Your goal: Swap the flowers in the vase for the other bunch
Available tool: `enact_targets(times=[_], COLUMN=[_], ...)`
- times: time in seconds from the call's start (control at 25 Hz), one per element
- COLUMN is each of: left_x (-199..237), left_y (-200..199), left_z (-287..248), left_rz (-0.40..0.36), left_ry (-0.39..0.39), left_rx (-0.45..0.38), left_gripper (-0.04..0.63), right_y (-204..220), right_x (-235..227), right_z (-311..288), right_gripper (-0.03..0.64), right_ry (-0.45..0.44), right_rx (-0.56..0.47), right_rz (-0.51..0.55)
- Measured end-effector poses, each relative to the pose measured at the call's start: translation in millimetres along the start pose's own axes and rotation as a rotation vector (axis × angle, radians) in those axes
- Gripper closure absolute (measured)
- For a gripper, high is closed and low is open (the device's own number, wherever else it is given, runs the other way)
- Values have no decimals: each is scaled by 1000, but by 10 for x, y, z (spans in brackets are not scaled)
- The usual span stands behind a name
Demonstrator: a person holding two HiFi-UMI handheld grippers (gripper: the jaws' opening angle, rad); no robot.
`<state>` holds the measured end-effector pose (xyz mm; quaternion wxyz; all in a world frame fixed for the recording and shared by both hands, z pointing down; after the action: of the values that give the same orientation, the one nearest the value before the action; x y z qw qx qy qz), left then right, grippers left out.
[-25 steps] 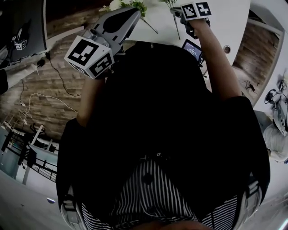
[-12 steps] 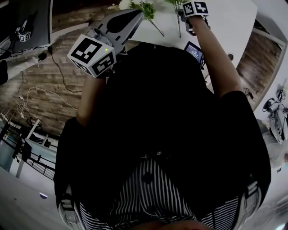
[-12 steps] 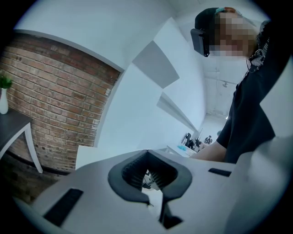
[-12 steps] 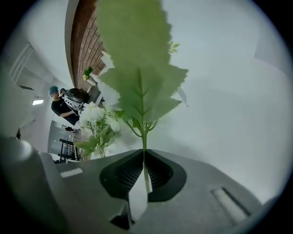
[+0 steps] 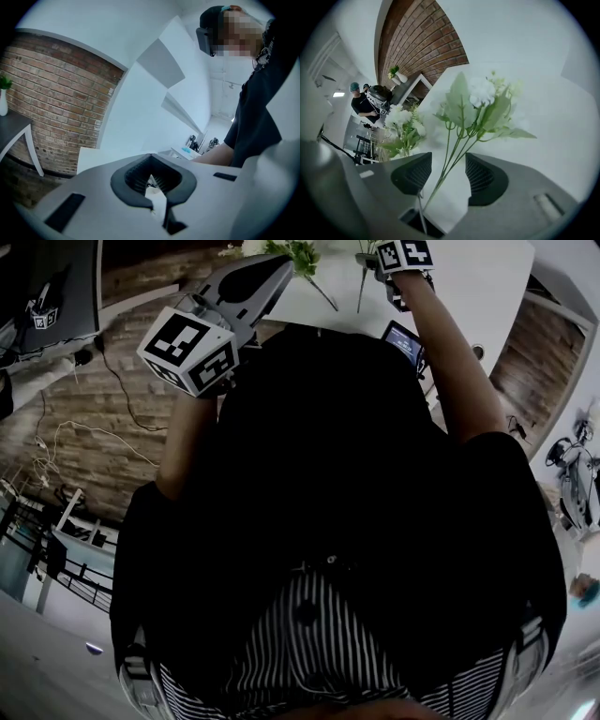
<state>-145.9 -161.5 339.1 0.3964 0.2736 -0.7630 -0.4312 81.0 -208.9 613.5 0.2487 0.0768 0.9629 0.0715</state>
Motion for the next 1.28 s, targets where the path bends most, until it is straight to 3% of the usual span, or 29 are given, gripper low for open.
enact_targets(times=[0.24,0.44,0.84,1.0,1.28], left_x=[-38,4,166,180,302], left_y=[33,56,198,299,487], left_z=[-44,41,378,568,976], left_rz=[3,24,100,124,167], left_ry=[16,3,-88,-144,-231], left_rx=[0,-18,-77,-94,-113], left_gripper=[589,589,589,589,589], right_y=[-10,-33,-56,-113,-250], right_x=[210,472,1197,1346,1367], right_z=[326,324,-307,-535,-1045], right_gripper=[396,396,382,350,354], right_ry=[-29,-96,-215,-170,-10], right_rx=[-72,-73,67,134,250], right_rz=[43,95,262,321,397])
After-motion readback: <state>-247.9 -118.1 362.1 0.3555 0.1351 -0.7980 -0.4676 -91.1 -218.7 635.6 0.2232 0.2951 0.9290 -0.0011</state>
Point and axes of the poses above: the fingertips, and each gripper's own axes: z backward along the fingers, x to its left, y out of its underside, the point moved 6 cm from there along z, backward along the fingers, and after that the axes turned 4 degrees about -z, right-handed, at the moved point
